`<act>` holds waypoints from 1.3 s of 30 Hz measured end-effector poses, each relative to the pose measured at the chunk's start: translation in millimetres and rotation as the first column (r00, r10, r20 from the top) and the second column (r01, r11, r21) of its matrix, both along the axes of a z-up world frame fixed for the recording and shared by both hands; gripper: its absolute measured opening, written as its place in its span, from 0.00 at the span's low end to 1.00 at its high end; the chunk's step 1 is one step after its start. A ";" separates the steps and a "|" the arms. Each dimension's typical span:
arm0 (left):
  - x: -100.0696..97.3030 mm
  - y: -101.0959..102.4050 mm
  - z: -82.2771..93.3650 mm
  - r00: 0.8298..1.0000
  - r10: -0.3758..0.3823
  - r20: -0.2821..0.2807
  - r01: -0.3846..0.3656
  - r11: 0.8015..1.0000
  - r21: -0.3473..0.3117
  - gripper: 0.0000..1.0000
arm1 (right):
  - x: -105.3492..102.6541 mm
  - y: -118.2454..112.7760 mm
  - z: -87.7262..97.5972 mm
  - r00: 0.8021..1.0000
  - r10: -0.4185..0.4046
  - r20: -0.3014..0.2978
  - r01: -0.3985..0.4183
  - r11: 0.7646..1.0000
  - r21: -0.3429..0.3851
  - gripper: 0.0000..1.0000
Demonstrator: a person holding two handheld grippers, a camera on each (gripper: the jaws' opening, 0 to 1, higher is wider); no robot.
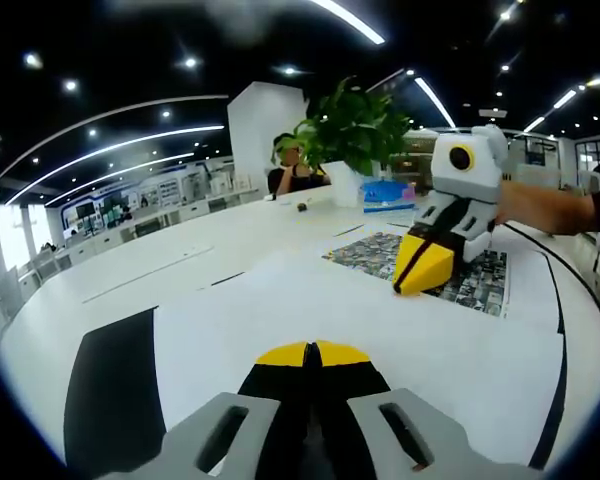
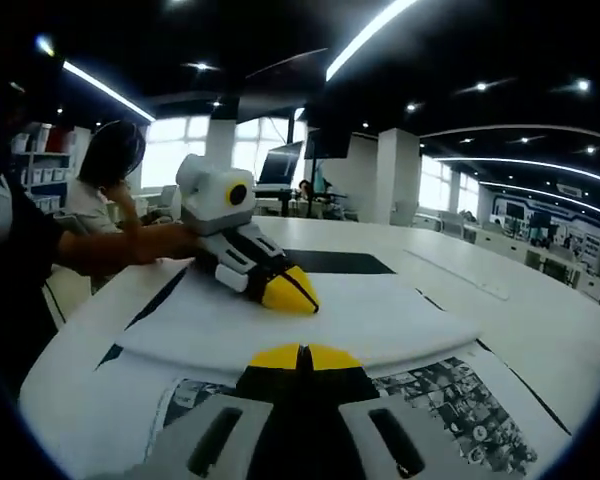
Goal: Flip through the bound document one page at a time
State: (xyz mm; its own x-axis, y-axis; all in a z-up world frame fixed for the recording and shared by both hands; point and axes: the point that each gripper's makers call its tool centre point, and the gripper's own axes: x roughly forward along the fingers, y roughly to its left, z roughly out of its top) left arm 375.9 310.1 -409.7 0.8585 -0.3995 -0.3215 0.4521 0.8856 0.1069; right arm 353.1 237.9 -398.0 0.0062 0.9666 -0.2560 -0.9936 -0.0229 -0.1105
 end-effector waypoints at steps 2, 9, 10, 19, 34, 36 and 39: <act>-0.5 -0.6 -0.2 1.000 0.000 0.000 0.000 1.000 0.000 0.03 | -6.9 -1.5 -0.3 1.000 0.011 0.005 -0.011 1.000 -0.003 0.03; 0.8 0.7 -0.5 1.000 0.000 0.000 0.000 1.000 -0.002 0.03 | -37.1 -7.3 -1.6 0.997 0.071 0.014 -0.070 0.997 -0.016 0.03; 0.9 0.2 -0.6 1.000 0.000 -0.001 0.000 1.000 -0.003 0.03 | -43.3 -7.8 -2.1 0.996 0.086 0.016 -0.086 0.996 -0.020 0.03; 0.8 0.4 -0.9 1.000 0.001 0.001 -0.001 1.000 -0.004 0.03 | -76.5 -11.4 -6.2 0.989 0.148 0.022 -0.148 0.988 -0.033 0.03; 2.7 3.4 0.3 1.000 0.002 0.001 -0.002 1.000 -0.003 0.03 | -114.0 -18.3 -5.0 0.974 0.227 -0.027 -0.228 0.973 -0.030 0.03; 2.0 2.6 0.6 1.000 0.003 0.001 -0.003 1.000 -0.004 0.03 | -118.7 -19.8 -2.4 0.970 0.241 -0.039 -0.242 0.970 -0.022 0.03; 2.0 2.5 0.6 1.000 0.004 -0.001 -0.004 1.000 -0.008 0.03 | -122.8 -23.4 3.6 0.967 0.249 -0.058 -0.251 0.968 -0.025 0.04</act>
State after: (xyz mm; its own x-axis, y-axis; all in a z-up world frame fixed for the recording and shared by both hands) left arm 377.9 312.6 -409.1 0.8600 -0.3982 -0.3192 0.4482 0.8884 0.0995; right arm 230.3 214.5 -394.5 -0.2490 0.9271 -0.2802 -0.9604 -0.2738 -0.0523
